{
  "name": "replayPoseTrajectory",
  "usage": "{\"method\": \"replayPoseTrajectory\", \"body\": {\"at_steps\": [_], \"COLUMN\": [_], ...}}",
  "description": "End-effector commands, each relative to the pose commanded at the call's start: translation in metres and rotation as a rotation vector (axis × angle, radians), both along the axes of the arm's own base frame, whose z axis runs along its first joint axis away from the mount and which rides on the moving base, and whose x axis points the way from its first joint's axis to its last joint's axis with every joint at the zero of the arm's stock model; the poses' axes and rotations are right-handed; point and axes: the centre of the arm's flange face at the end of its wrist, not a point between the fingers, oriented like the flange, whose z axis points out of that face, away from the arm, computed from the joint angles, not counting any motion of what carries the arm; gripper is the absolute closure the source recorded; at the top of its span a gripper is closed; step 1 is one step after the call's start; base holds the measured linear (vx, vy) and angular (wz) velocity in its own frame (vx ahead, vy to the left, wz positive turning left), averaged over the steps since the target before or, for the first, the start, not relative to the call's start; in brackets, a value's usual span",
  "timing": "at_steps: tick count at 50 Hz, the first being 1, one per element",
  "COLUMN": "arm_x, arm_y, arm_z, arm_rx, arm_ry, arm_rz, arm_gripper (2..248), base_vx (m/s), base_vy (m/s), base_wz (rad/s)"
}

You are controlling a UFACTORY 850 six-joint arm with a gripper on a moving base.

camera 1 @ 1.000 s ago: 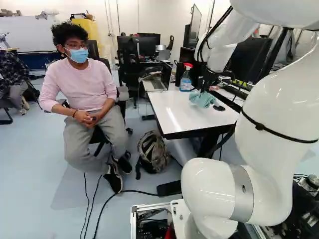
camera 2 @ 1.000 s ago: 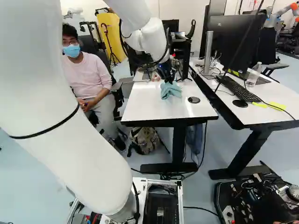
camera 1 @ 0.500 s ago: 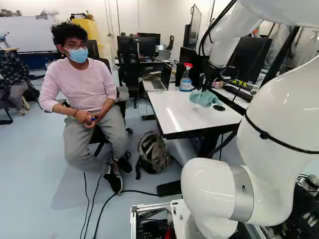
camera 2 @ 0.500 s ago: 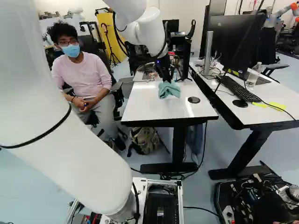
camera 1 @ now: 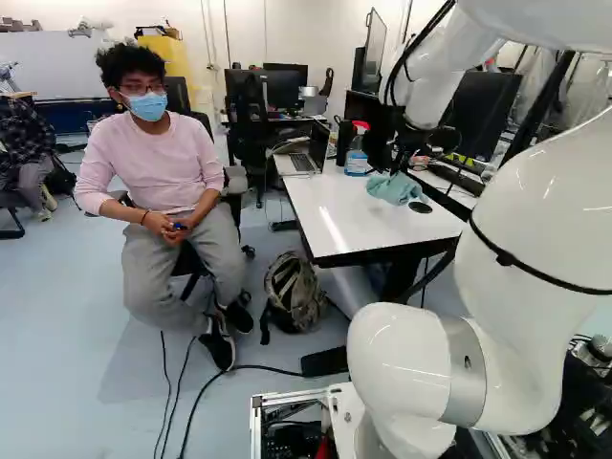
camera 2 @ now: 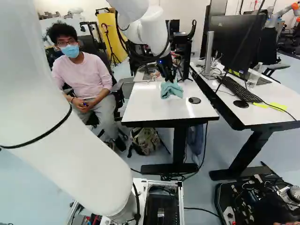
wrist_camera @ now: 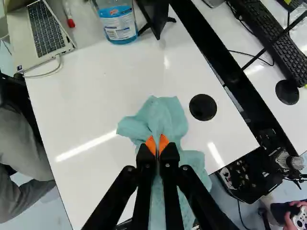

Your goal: Clean the table with the green towel

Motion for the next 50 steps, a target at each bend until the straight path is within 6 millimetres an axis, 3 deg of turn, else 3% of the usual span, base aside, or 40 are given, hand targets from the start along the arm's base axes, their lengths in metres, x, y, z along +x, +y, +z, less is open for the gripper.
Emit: {"method": "replayPoseTrajectory", "body": {"at_steps": [50], "arm_x": [-0.014], "arm_y": [-0.089], "arm_z": [0.001], "arm_rx": [-0.012], "arm_ry": [-0.01], "arm_rz": [-0.172], "arm_gripper": [222], "base_vx": [0.0], "base_vy": [0.0], "base_wz": [0.0]}}
